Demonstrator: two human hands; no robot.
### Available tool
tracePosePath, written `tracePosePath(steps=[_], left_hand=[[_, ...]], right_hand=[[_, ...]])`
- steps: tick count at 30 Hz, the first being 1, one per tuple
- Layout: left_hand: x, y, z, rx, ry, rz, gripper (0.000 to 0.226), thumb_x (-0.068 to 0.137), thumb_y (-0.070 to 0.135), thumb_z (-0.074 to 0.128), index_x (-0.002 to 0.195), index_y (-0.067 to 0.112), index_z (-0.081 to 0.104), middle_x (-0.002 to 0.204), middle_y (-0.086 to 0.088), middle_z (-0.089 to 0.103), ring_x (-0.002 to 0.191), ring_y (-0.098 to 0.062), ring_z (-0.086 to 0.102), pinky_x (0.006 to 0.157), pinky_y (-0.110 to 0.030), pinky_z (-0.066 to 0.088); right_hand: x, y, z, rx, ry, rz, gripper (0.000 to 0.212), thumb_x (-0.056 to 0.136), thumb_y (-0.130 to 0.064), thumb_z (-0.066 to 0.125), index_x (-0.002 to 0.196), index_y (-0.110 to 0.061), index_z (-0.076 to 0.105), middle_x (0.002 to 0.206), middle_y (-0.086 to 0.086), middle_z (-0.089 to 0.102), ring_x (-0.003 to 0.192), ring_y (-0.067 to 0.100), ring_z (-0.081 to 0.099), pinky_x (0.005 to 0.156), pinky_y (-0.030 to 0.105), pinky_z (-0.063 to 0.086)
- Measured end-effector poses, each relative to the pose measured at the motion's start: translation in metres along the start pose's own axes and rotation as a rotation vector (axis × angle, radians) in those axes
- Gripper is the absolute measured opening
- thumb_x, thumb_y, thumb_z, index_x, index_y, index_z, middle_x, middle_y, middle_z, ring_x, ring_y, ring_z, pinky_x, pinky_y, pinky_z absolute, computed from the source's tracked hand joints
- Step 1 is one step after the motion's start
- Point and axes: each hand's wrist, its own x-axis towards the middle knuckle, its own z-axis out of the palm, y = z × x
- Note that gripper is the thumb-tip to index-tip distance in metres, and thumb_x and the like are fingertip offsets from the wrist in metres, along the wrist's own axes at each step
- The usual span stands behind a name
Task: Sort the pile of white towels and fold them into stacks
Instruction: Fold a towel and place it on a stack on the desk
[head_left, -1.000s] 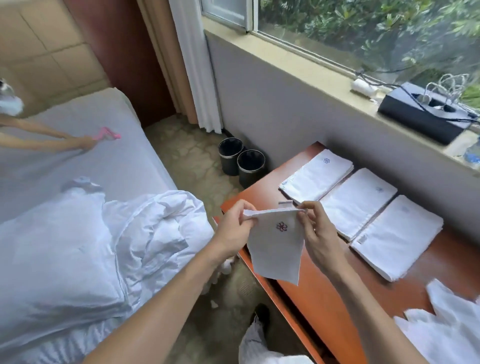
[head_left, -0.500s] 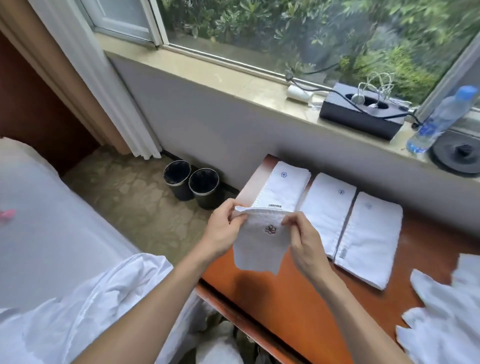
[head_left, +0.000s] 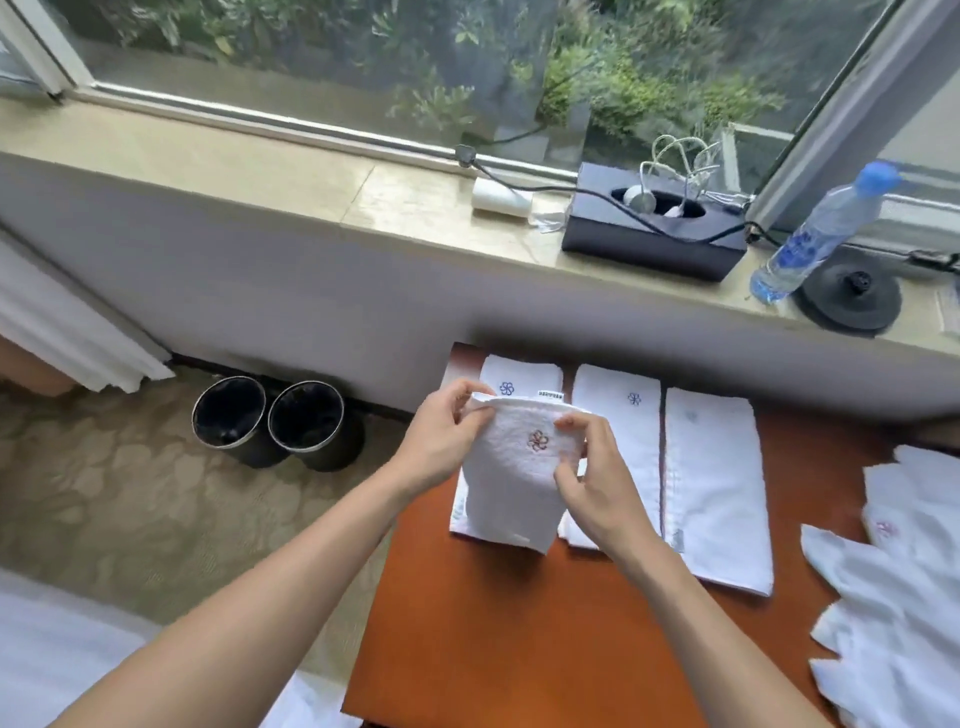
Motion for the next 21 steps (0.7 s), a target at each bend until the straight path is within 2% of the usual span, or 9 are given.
tracePosePath(steps=[2, 5, 6, 10, 12, 14, 17, 19, 21], left_hand=[[0.033, -0.001, 0.000, -0.011, -0.021, 0.002, 0.012, 0.098, 0.012, 0.065, 0.105, 0.022, 0.066, 0.089, -0.026, 0.064, 0.078, -0.017, 0.057, 0.075, -0.032, 0.046], [0.083, -0.007, 0.005, -0.011, -0.024, 0.012, 0.015, 0.097, 0.012, 0.066, 0.099, 0.027, 0.066, 0.077, 0.003, 0.060, 0.070, -0.008, 0.054, 0.067, -0.022, 0.045], [0.098, -0.012, 0.008, -0.010, -0.023, 0.010, 0.016, 0.097, 0.011, 0.066, 0.099, 0.027, 0.066, 0.075, 0.007, 0.059, 0.068, -0.007, 0.054, 0.066, -0.020, 0.045], [0.151, -0.043, 0.023, -0.013, 0.003, -0.036, 0.014, 0.095, 0.008, 0.064, 0.106, 0.016, 0.069, 0.084, 0.001, 0.064, 0.078, -0.014, 0.057, 0.076, -0.032, 0.049], [0.173, -0.063, 0.032, -0.042, 0.022, -0.077, 0.016, 0.096, 0.008, 0.063, 0.109, 0.015, 0.068, 0.094, -0.003, 0.068, 0.086, -0.015, 0.059, 0.082, -0.037, 0.052], [0.196, -0.081, 0.040, -0.046, 0.005, -0.113, 0.027, 0.099, 0.011, 0.062, 0.125, 0.014, 0.062, 0.110, -0.003, 0.066, 0.095, -0.013, 0.060, 0.083, -0.030, 0.051], [0.213, -0.107, 0.048, -0.008, -0.064, -0.245, 0.056, 0.101, 0.021, 0.061, 0.151, 0.018, 0.035, 0.131, 0.003, 0.054, 0.102, -0.002, 0.057, 0.077, -0.013, 0.047], [0.203, -0.124, 0.050, 0.034, -0.057, -0.302, 0.062, 0.101, 0.020, 0.060, 0.154, 0.020, 0.029, 0.128, 0.005, 0.054, 0.095, 0.002, 0.057, 0.066, -0.009, 0.044], [0.179, -0.141, 0.050, 0.101, -0.023, -0.285, 0.061, 0.099, 0.018, 0.060, 0.152, 0.022, 0.031, 0.114, 0.011, 0.055, 0.088, 0.004, 0.059, 0.062, -0.008, 0.045]], right_hand=[[0.024, 0.007, 0.004, 0.012, 0.025, 0.029, 0.049, 0.089, -0.008, 0.049, 0.123, -0.043, 0.047, 0.122, -0.031, 0.047, 0.112, -0.002, 0.054, 0.082, 0.019, 0.044], [0.059, 0.025, 0.013, 0.046, 0.077, 0.081, 0.046, 0.092, -0.001, 0.048, 0.122, -0.036, 0.050, 0.119, -0.030, 0.047, 0.112, 0.001, 0.054, 0.086, 0.027, 0.049], [0.069, 0.031, 0.016, 0.060, 0.092, 0.102, 0.044, 0.093, 0.000, 0.047, 0.121, -0.033, 0.052, 0.119, -0.027, 0.048, 0.112, 0.002, 0.055, 0.088, 0.028, 0.050], [0.109, 0.062, 0.031, 0.049, 0.104, 0.168, 0.038, 0.096, 0.003, 0.046, 0.117, -0.025, 0.061, 0.115, -0.007, 0.053, 0.105, -0.001, 0.055, 0.089, 0.022, 0.044], [0.125, 0.079, 0.037, 0.044, 0.086, 0.213, 0.033, 0.098, 0.002, 0.049, 0.114, -0.022, 0.066, 0.115, -0.002, 0.055, 0.102, -0.002, 0.056, 0.091, 0.023, 0.045], [0.142, 0.096, 0.041, 0.051, 0.062, 0.277, 0.027, 0.101, -0.003, 0.051, 0.116, -0.019, 0.067, 0.120, 0.000, 0.056, 0.103, 0.000, 0.058, 0.097, 0.025, 0.047], [0.152, 0.117, 0.050, 0.032, -0.036, 0.373, 0.028, 0.102, -0.011, 0.051, 0.125, -0.020, 0.065, 0.130, -0.002, 0.058, 0.110, 0.006, 0.057, 0.098, 0.020, 0.043], [0.145, 0.126, 0.059, 0.011, -0.073, 0.409, 0.031, 0.101, -0.011, 0.051, 0.130, -0.017, 0.063, 0.133, -0.003, 0.058, 0.119, 0.007, 0.054, 0.103, 0.019, 0.039], [0.125, 0.128, 0.068, 0.035, -0.084, 0.448, 0.032, 0.102, -0.014, 0.052, 0.132, -0.020, 0.061, 0.134, -0.006, 0.057, 0.120, 0.006, 0.053, 0.104, 0.020, 0.039]])
